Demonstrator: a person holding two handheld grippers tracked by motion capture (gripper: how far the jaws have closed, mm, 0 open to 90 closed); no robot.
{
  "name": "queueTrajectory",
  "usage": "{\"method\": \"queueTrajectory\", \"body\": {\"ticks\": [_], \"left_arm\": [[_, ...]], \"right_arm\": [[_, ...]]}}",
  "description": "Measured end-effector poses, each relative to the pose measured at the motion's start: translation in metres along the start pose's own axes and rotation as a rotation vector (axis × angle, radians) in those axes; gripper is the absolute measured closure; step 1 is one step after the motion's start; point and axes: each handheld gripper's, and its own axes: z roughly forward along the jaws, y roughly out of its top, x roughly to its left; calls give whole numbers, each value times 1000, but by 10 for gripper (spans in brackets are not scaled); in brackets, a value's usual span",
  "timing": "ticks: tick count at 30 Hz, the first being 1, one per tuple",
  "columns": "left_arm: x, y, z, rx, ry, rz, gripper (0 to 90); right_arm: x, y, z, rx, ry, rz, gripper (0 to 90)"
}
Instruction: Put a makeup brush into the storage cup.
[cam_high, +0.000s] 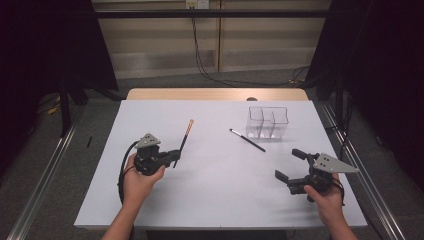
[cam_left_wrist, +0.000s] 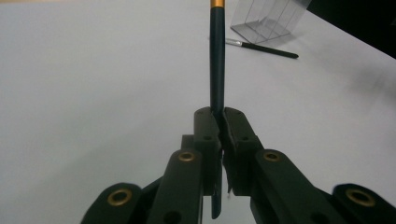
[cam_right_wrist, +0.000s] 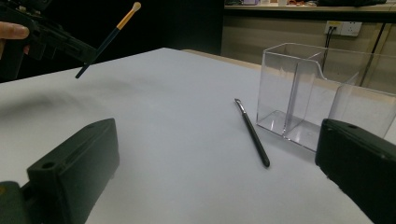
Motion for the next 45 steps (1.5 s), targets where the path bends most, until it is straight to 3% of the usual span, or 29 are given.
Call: {"method": "queueTrajectory", "body": {"ticks": [8,15,22,28,45], "left_arm": [[-14,8,11,-52,-51,15,849],[-21,11,21,-75,-98,4,849],[-28,14,28,-104,-123,13,849],[-37,15,35,-128,-169,28,849],[-47,14,46,-140,-241,43,849]], "right_arm": [[0,0,1,-7,3,15,0],[0,-1,2,-3,5,23,0],[2,-1,4,7,7,23,0],[5,0,9,14,15,16,0],[23,12,30,49,41,18,0]]}}
